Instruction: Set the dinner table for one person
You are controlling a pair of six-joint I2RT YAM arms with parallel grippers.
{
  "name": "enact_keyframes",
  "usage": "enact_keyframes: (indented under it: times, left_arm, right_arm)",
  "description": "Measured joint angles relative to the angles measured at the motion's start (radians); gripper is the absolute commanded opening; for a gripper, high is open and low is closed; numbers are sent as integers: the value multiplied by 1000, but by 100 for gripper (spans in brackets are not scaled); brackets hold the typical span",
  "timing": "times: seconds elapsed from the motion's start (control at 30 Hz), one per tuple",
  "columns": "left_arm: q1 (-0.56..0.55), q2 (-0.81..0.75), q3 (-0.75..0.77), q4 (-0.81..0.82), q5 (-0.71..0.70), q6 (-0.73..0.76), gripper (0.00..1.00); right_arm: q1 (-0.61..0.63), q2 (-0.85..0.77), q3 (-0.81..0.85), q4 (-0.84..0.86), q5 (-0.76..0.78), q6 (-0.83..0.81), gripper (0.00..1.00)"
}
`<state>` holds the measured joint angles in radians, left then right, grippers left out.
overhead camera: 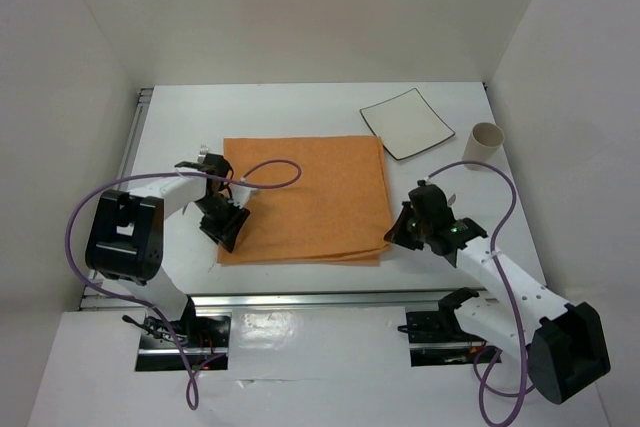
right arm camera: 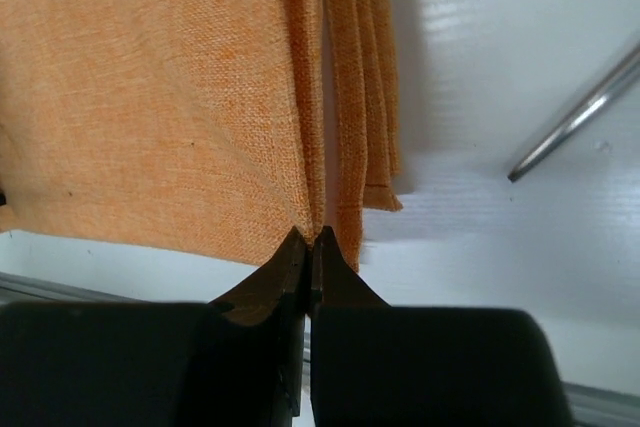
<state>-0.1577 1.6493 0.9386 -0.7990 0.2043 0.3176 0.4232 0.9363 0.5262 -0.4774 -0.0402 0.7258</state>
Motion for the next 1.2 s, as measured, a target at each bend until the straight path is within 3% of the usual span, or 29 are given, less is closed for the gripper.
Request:
enact_keyframes:
  times: [0.03,0.07,0.1,0.13,0.23,0.47,0.5,0.53,0.67,0.77,0.83,1.0,1.2]
  left_arm:
    - [0,-2,0,-5,0,0,54]
    - [0,-3,0,-9,0,0,55]
    - [0,-5,0,-13,0,0,58]
    - [0,-6,1,-16,0,1,60]
    - [0,-6,11,-42,2,2,73]
    - [2,-65,132,-128,14,-8,75]
    - [5,-79,161,-130,6,-14,75]
    - [10,-93,196,-134,-6,-26,77]
    - [95,-137,301,-94,-57,-66,89]
    - [174,-149,321,-52,-107,-86,88]
    - [205,-131,320,-30,-159,-91,78]
    - [214,-36,285,55,-272,-89,78]
    - [225,-21,277,72,-259,-113,80]
  right_arm:
    - [0,0,0,-16,2,12,10]
    - [0,-1,0,-27,2,22,29]
    - [0,-3,-1,-37,3,32,54]
    - [0,-7,-1,-48,7,48,71]
    - [0,-18,0,-85,37,59,75]
    - [0,41,91,-114,90,11,75]
    - [0,65,122,-116,102,-2,77]
    - [0,90,156,-119,121,-13,88]
    - [-12,132,240,-117,187,-16,91]
    - [-65,122,256,-96,183,-21,91]
    - [-122,153,279,-89,175,-34,91]
    - [-281,376,371,-28,89,-91,89]
    - [-364,542,431,83,23,-14,75]
